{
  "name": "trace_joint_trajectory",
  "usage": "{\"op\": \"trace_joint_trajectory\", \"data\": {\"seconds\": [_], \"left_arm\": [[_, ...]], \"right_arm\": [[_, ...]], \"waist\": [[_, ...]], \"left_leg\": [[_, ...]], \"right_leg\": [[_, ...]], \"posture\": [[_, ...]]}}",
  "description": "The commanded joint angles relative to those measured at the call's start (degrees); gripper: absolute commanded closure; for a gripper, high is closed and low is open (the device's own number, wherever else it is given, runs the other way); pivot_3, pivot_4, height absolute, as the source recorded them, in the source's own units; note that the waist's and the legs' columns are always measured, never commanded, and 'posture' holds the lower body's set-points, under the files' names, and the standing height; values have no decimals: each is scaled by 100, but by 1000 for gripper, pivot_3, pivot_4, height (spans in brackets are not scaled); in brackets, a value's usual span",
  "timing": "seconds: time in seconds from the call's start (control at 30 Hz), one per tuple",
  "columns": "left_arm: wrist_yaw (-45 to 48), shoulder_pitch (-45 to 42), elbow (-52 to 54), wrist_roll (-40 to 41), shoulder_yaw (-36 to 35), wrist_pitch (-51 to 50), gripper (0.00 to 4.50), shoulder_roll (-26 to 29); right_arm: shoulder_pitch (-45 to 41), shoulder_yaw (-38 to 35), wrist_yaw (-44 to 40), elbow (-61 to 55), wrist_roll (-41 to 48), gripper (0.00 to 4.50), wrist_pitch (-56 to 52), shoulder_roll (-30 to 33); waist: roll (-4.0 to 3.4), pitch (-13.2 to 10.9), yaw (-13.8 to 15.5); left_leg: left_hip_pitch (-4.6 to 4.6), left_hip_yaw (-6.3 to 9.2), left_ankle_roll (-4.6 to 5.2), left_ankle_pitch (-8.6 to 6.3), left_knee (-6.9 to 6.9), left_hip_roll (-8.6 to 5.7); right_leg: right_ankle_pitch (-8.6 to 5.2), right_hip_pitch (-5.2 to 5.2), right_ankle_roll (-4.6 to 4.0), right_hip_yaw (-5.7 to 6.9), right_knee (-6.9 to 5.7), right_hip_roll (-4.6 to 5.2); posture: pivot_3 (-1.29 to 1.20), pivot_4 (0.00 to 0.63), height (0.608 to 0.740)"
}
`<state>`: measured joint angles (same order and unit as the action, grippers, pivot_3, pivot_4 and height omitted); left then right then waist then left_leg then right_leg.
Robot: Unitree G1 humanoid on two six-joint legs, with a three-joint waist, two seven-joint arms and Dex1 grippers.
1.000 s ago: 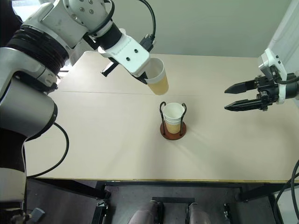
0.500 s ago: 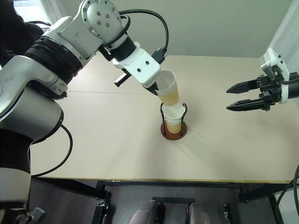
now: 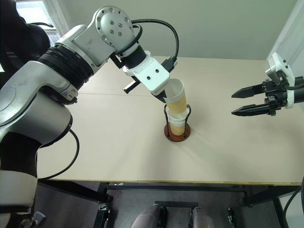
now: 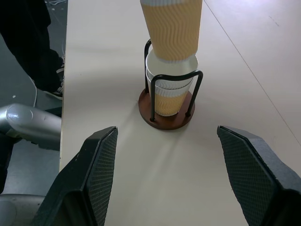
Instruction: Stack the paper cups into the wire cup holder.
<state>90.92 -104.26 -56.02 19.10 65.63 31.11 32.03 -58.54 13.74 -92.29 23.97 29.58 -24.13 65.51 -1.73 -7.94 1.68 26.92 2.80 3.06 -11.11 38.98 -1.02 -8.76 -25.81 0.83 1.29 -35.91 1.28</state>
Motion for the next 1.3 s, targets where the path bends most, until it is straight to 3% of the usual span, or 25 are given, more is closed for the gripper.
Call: {"op": "trace_joint_trajectory", "data": {"seconds": [0.03, 0.57, 0.67, 0.93, 1.03, 1.13, 1.3], "left_arm": [[158, 5, -170, -161, -284, 148, 4470, -41], [158, 183, -402, -529, -657, 104, 4470, -322], [158, 173, -371, -479, -680, -16, 3867, -348], [158, 168, -362, -512, -727, 43, 1002, -335], [158, 251, -367, -292, -1088, -312, 35, -300], [158, 557, -265, 98, -1885, -1053, 35, -124], [0, 1484, 113, 510, -3448, -2535, 35, 771]], "right_arm": [[-47, -276, -21, -162, 39, 1079, 13, 106], [78, -355, -21, -285, 7, 1079, 4, 176], [91, -346, -21, -297, 11, 1079, 2, 202], [114, -332, -21, -309, 10, 1079, 6, 219], [77, -347, -21, -236, -107, 1079, 9, 129], [55, -497, 54, -160, -295, 1079, 0, -67], [315, -871, 307, -242, -340, 1079, 26, -281]], "waist": [[0, 0, -1], [-1, 0, 14], [-1, 0, 14], [0, 0, 13], [0, 0, 13], [-2, 1, 0], [-8, 5, -62]], "left_leg": [[0, 2, 1, 0, 1, 1], [1, -2, 7, -4, 5, -1], [1, 0, 7, -4, 5, 0], [0, -4, 7, -4, 5, -1], [1, -3, 7, -4, 5, -1], [-1, -5, 8, -5, 4, 1], [-7, -7, 3, 0, -2, 6]], "right_leg": [[0, 1, 1, -2, 0, 1], [3, 2, 5, -3, 2, 1], [3, 2, 6, -3, 2, 2], [3, 2, 6, -4, 2, 1], [3, 1, 7, -4, 3, 1], [3, 2, 8, -4, 2, 1], [4, -3, 7, -6, -7, -5]], "posture": [[0, 150, 740], [0, 150, 740], [0, 150, 740], [0, 150, 740], [0, 150, 740], [0, 150, 740], [0, 150, 740]]}}
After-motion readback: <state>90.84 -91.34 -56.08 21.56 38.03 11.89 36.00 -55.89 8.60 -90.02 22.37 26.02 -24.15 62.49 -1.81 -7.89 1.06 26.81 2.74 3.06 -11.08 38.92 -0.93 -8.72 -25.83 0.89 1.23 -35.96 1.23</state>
